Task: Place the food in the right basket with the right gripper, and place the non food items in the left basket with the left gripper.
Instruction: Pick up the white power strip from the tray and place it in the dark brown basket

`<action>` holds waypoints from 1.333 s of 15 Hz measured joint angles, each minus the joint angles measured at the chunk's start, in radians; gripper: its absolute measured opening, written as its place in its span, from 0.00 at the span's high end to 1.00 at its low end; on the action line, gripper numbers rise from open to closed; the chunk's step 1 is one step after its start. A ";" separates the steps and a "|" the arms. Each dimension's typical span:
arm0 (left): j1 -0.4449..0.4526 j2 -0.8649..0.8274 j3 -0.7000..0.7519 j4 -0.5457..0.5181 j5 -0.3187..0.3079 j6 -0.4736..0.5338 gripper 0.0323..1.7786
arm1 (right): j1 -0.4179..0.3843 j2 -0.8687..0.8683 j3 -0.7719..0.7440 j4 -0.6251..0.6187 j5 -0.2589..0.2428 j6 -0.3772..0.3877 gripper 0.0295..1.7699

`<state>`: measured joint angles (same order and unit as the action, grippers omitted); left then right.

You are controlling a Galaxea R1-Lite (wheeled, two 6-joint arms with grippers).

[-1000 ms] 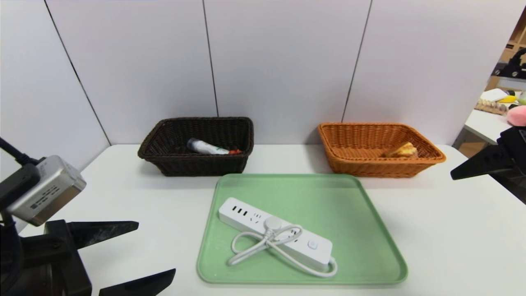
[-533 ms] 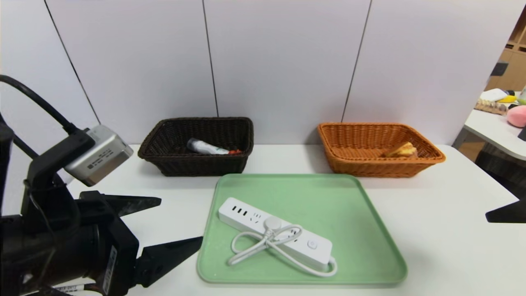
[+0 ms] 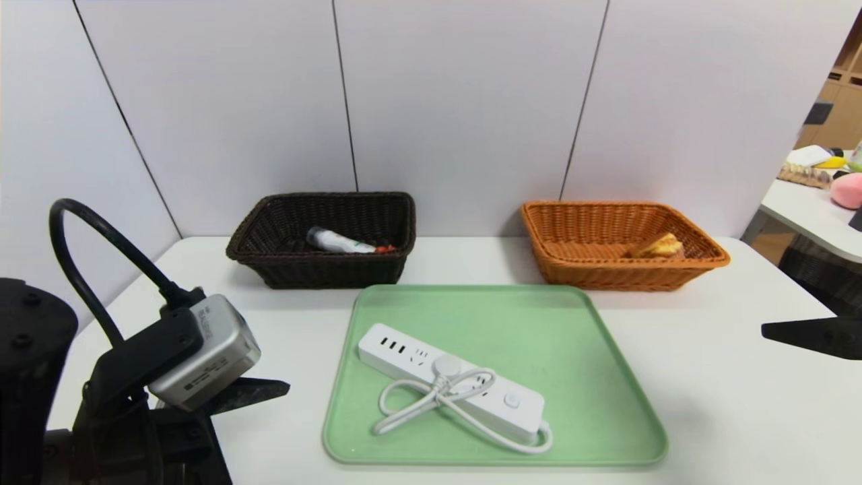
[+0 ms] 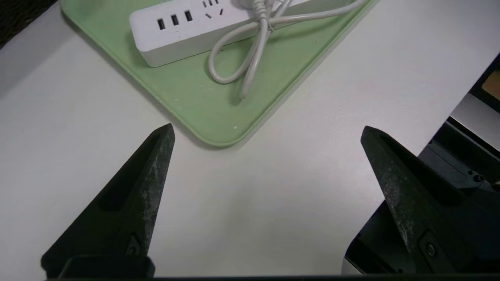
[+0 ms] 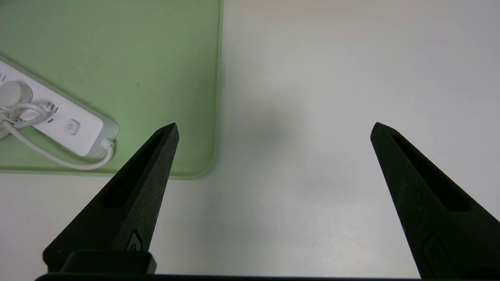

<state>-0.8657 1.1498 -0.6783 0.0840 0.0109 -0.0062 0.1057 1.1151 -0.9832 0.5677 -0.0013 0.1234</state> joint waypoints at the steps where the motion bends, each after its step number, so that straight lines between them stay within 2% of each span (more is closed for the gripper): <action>1: -0.009 0.008 0.017 -0.026 -0.010 0.002 0.05 | 0.000 -0.004 0.002 0.000 0.000 -0.001 0.04; 4: -0.039 0.046 0.086 -0.143 -0.035 0.019 0.05 | -0.001 -0.022 0.004 0.000 -0.001 0.002 0.04; 7: -0.047 0.111 0.128 -0.281 -0.038 0.050 0.05 | -0.003 -0.051 -0.004 0.001 -0.003 -0.001 0.04; 9: -0.048 0.161 0.131 -0.332 -0.038 0.054 0.05 | -0.013 -0.075 -0.009 0.003 -0.003 -0.002 0.04; 15: -0.048 0.261 0.112 -0.389 -0.030 0.022 0.05 | -0.025 -0.117 -0.040 -0.002 -0.001 0.001 0.04; 20: -0.033 0.338 0.081 -0.403 0.002 -0.001 0.05 | -0.025 -0.137 -0.059 -0.004 0.001 0.002 0.04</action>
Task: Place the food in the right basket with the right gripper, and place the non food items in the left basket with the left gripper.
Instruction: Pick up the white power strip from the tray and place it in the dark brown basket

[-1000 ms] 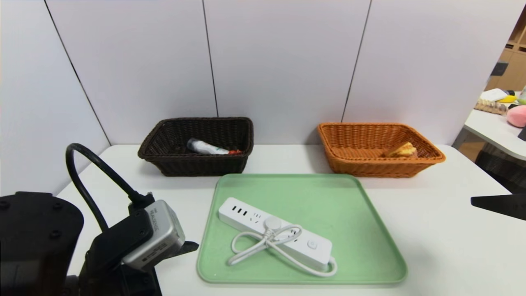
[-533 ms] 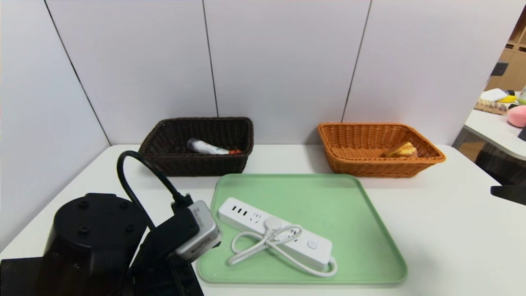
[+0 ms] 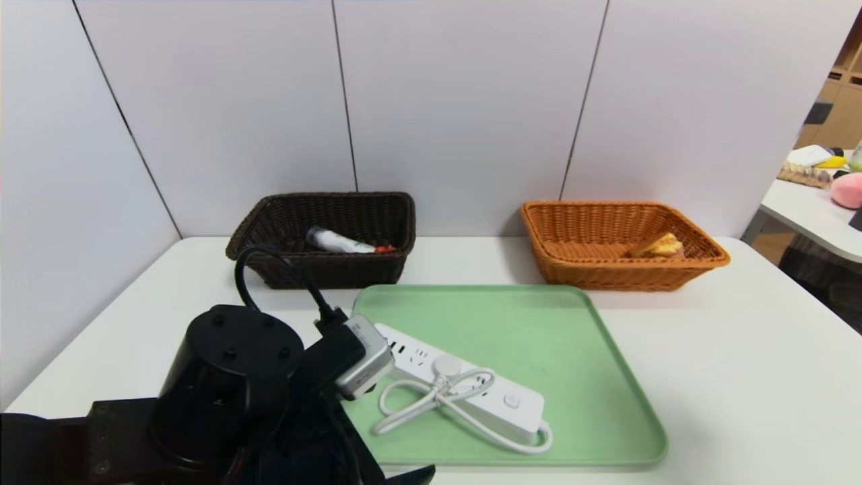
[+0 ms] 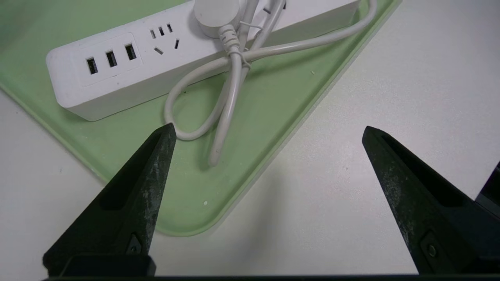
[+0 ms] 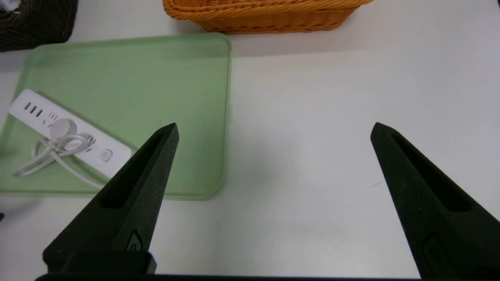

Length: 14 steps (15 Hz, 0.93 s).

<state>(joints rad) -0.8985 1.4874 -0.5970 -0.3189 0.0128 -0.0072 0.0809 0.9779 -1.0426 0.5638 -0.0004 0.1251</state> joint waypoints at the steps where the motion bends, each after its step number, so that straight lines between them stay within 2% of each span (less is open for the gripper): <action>1: 0.006 0.017 -0.010 0.000 0.003 0.000 0.05 | 0.000 -0.001 -0.004 -0.001 0.000 0.000 0.04; 4: 0.019 0.069 -0.039 0.000 0.043 -0.002 0.05 | 0.001 -0.003 -0.005 -0.001 0.015 0.002 0.04; 14: 0.026 0.197 -0.123 -0.001 0.072 -0.006 0.05 | 0.002 0.000 -0.019 -0.017 0.037 0.003 0.04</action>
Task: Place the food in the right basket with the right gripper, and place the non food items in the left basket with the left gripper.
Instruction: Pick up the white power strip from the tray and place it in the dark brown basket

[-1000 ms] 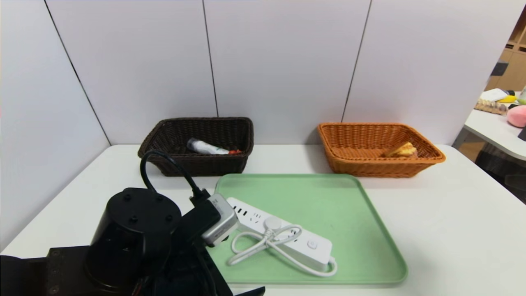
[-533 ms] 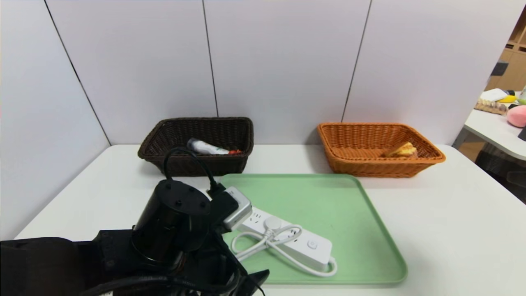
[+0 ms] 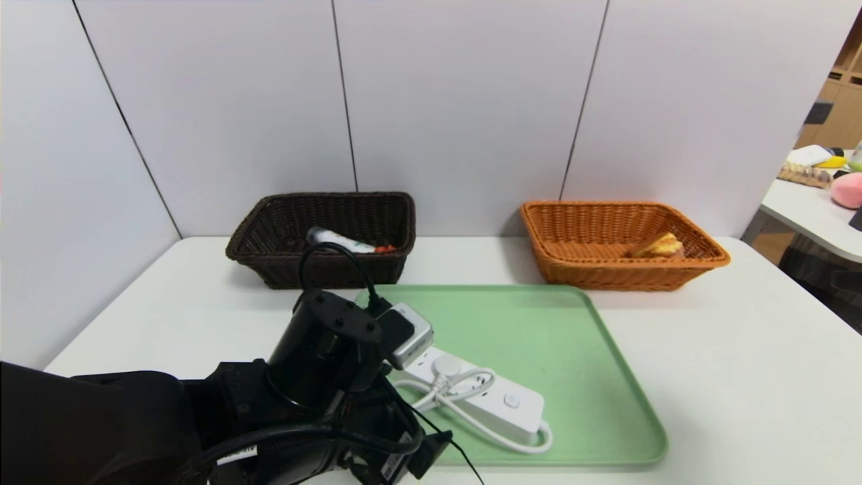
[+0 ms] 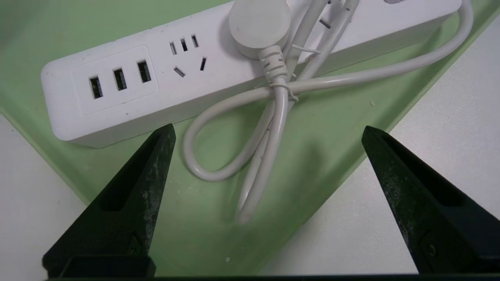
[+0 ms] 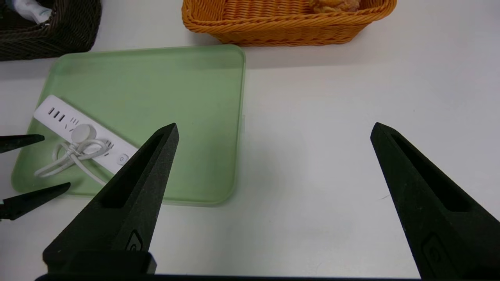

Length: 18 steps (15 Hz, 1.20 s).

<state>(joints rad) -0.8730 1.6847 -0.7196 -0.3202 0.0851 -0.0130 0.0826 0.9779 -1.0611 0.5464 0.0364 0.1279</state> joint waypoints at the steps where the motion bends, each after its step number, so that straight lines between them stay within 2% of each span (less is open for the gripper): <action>1: 0.003 0.008 -0.006 0.001 0.007 0.001 0.05 | 0.000 0.001 0.000 0.000 0.000 0.000 0.04; 11: 0.007 0.029 -0.019 0.004 0.025 -0.104 0.05 | 0.000 -0.001 0.005 0.002 0.000 0.001 0.04; 18: 0.005 0.052 -0.020 0.003 0.024 -0.106 0.05 | 0.000 -0.001 0.006 0.002 0.000 0.002 0.04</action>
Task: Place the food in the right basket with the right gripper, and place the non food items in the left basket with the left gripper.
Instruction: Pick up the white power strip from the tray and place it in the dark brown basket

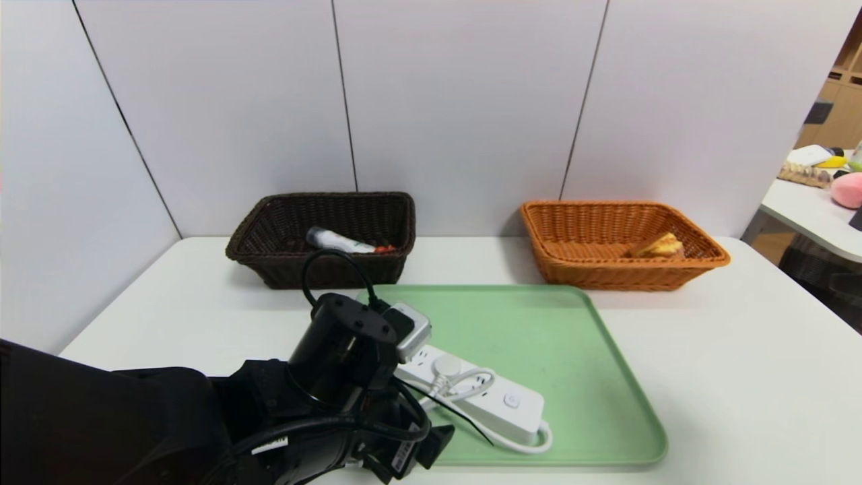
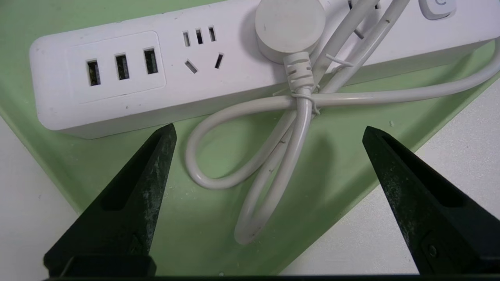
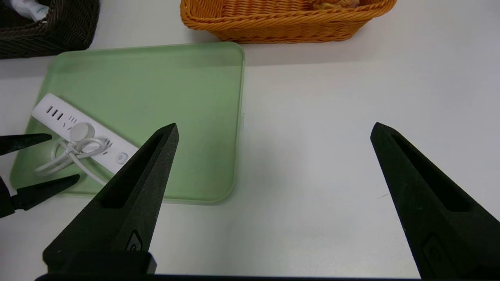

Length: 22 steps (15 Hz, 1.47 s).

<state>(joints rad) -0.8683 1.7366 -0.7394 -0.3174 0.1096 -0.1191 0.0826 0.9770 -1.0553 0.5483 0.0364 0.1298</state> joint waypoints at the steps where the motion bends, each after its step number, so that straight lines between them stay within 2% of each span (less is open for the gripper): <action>1: 0.000 0.006 0.000 -0.001 0.000 -0.001 0.05 | 0.000 0.000 0.000 0.000 0.000 0.000 0.04; 14: 0.000 0.043 -0.023 -0.002 0.000 -0.024 0.05 | 0.000 -0.006 -0.003 -0.001 0.000 0.000 0.04; 18: 0.000 0.054 -0.024 -0.003 0.000 -0.024 0.40 | 0.000 -0.012 -0.006 -0.001 0.000 0.000 0.04; 21: 0.001 0.064 -0.024 -0.019 -0.001 -0.031 0.57 | 0.000 -0.022 -0.006 0.001 0.000 0.000 0.04; 22: 0.001 0.072 -0.021 -0.038 -0.002 -0.041 0.69 | 0.000 -0.026 -0.004 0.002 0.000 0.000 0.04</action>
<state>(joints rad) -0.8668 1.8087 -0.7600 -0.3555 0.1072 -0.1600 0.0826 0.9511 -1.0591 0.5502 0.0364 0.1294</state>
